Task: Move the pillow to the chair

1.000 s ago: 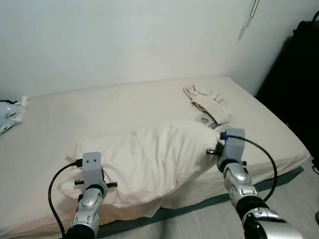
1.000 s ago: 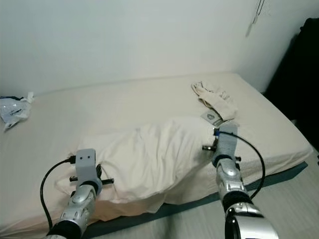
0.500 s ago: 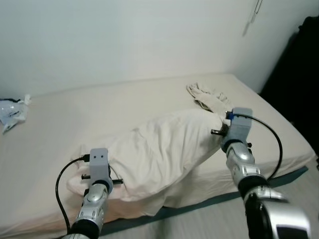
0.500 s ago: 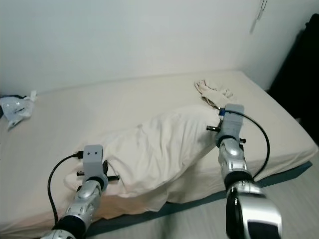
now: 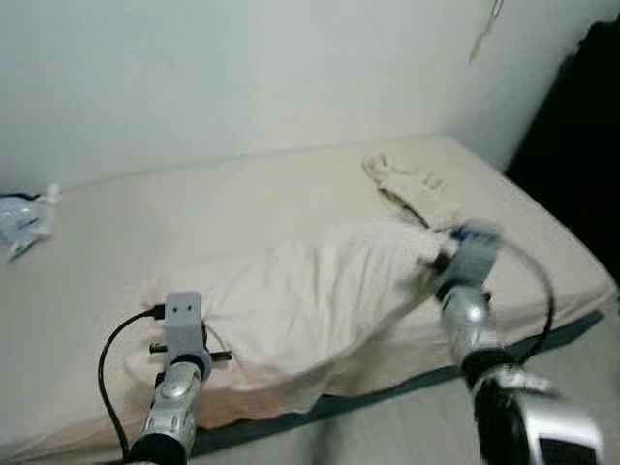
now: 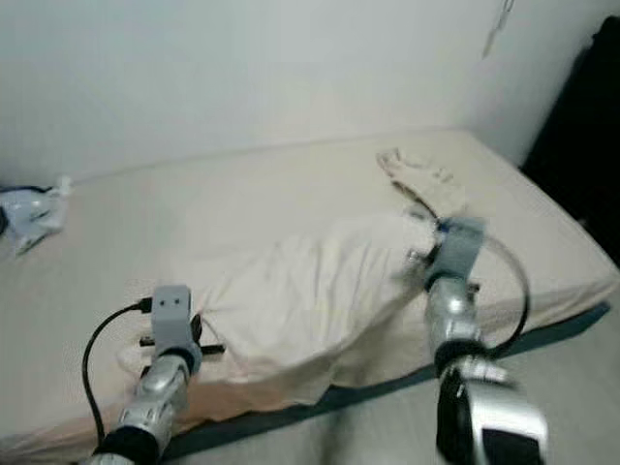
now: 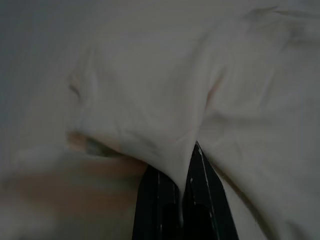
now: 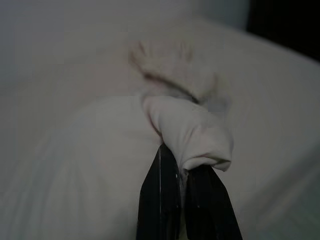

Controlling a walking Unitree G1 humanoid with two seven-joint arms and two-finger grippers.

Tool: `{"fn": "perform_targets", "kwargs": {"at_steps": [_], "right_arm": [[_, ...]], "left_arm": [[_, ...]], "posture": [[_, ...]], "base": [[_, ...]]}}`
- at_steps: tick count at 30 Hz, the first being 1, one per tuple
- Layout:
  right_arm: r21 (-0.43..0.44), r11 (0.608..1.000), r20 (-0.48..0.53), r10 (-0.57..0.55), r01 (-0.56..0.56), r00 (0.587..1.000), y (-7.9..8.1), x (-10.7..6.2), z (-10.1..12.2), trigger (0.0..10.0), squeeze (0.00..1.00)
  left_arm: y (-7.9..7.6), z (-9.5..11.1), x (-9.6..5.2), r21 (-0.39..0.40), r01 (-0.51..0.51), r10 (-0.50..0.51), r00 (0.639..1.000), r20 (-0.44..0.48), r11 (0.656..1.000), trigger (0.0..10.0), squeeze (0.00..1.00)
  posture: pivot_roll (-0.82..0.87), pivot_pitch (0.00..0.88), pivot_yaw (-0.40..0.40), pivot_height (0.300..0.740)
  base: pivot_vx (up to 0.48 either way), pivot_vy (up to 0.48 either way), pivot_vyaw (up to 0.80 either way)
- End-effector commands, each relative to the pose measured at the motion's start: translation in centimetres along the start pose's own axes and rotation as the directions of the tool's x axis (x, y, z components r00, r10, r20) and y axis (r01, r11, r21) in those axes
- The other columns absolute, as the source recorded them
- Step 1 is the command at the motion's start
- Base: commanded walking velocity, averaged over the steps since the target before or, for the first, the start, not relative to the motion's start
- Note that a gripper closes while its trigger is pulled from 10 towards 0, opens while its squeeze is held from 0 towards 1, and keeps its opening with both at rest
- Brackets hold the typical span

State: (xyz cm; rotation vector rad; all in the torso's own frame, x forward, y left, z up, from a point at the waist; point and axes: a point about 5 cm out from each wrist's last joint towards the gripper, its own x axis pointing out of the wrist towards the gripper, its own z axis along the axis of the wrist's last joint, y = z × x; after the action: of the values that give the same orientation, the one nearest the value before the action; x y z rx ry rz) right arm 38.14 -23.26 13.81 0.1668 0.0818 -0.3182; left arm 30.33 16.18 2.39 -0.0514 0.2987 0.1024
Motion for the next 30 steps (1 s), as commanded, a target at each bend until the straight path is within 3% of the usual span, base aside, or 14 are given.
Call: {"fn": "perform_targets", "kwargs": {"at_steps": [1,4,5,6,8,9,11,12,14,16,18,23,26,30], "right_arm": [[0.015,1.000,0.013,0.012,-0.012,1.000,0.3,0.2,0.8,10.0,0.00],[-0.011,0.998,0.007,0.063,-0.063,0.998,0.9,0.1,0.6,10.0,0.00],[-0.176,0.963,-0.050,0.200,-0.206,0.979,1.4,-0.7,-1.6,10.0,0.00],[-0.176,0.963,-0.050,0.200,-0.206,0.979,1.4,-0.7,-1.6,10.0,0.00],[-0.219,0.945,-0.145,0.214,-0.243,0.966,-1.0,-2.6,-5.8,10.0,0.00],[-0.219,0.945,-0.145,0.214,-0.243,0.966,-1.0,-2.6,-5.8,10.0,0.00],[-0.248,0.940,-0.209,0.184,-0.235,0.960,-2.5,-4.0,-8.4,10.0,0.00],[-0.248,0.940,-0.209,0.184,-0.235,0.960,-2.5,-4.0,-8.4,10.0,0.00],[-0.296,0.920,-0.269,0.176,-0.255,0.947,-3.4,-5.6,-10.8,10.0,0.00],[-0.309,0.916,-0.295,0.165,-0.257,0.941,-3.8,-6.3,-11.8,10.0,0.00],[-0.332,0.907,-0.349,0.138,-0.259,0.927,-4.9,-7.6,-13.4,10.0,0.00],[-0.335,0.917,-0.398,0.073,-0.219,0.915,-6.4,-8.2,-14.2,10.0,0.00],[-0.360,0.919,-0.409,0.001,-0.162,0.912,-7.6,-8.6,-14.5,10.0,0.00],[-0.382,0.910,-0.394,-0.002,-0.162,0.919,-7.1,-8.4,-14.4,10.0,0.00]], "left_arm": [[-1.4,0.3,0.3,0.021,0.054,-0.053,0.999,-0.010,0.998,10.0,0.00],[-1.7,0.4,0.5,0.032,0.068,-0.068,0.998,-0.013,0.997,10.0,0.00],[-1.3,0.5,0.5,0.028,0.053,-0.053,0.999,-0.011,0.998,10.0,0.00],[-1.3,0.5,0.5,0.028,0.053,-0.053,0.999,-0.011,0.998,10.0,0.00],[-0.1,0.1,0.3,0.040,0.010,-0.009,1.000,-0.023,0.999,10.0,0.00],[-0.1,0.1,0.3,0.040,0.010,-0.009,1.000,-0.023,0.999,10.0,0.00],[1.1,-0.5,-0.1,0.053,-0.022,0.023,1.000,-0.018,0.998,10.0,0.00],[1.1,-0.5,-0.1,0.053,-0.022,0.023,1.000,-0.018,0.998,10.0,0.00],[2.1,-1.0,-0.6,0.037,-0.052,0.052,0.999,-0.010,0.998,10.0,0.00],[2.5,-1.3,-0.9,0.040,-0.067,0.068,0.998,-0.007,0.997,10.0,0.00],[3.0,-2.5,-1.5,0.056,-0.074,0.077,0.996,-0.044,0.996,10.0,0.00],[2.9,-3.4,-1.8,0.082,-0.040,0.047,0.996,-0.082,0.996,10.0,0.00],[2.1,-5.0,-2.4,0.113,0.020,-0.002,0.988,-0.156,0.993,10.0,0.00],[1.4,-4.8,-2.3,0.081,0.061,-0.048,0.987,-0.154,0.995,10.0,0.00]], "posture": [[-0.03,0.104,-0.043,0.740],[-0.03,0.102,-0.060,0.740],[-0.03,0.104,-0.068,0.740],[-0.03,0.104,-0.068,0.740],[-0.04,0.101,-0.085,0.740],[-0.04,0.101,-0.085,0.740],[-0.03,0.097,-0.082,0.740],[-0.03,0.097,-0.082,0.740],[-0.03,0.093,-0.086,0.740],[-0.03,0.086,-0.087,0.740],[-0.02,0.092,-0.061,0.740],[-0.05,0.072,-0.020,0.740],[-0.04,0.077,-0.002,0.740],[-0.05,0.093,0.019,0.740]], "base": [[0.000,0.000,0.00],[0.000,0.000,0.00],[0.000,0.000,0.00],[0.000,0.000,0.00],[0.000,0.000,0.00],[0.000,0.000,0.00],[0.000,0.000,0.00],[0.000,0.000,0.00],[0.000,0.000,0.00],[0.000,0.000,0.00],[0.000,0.000,0.00],[0.000,0.000,0.00],[0.000,0.000,0.00],[0.000,0.000,0.00]]}}
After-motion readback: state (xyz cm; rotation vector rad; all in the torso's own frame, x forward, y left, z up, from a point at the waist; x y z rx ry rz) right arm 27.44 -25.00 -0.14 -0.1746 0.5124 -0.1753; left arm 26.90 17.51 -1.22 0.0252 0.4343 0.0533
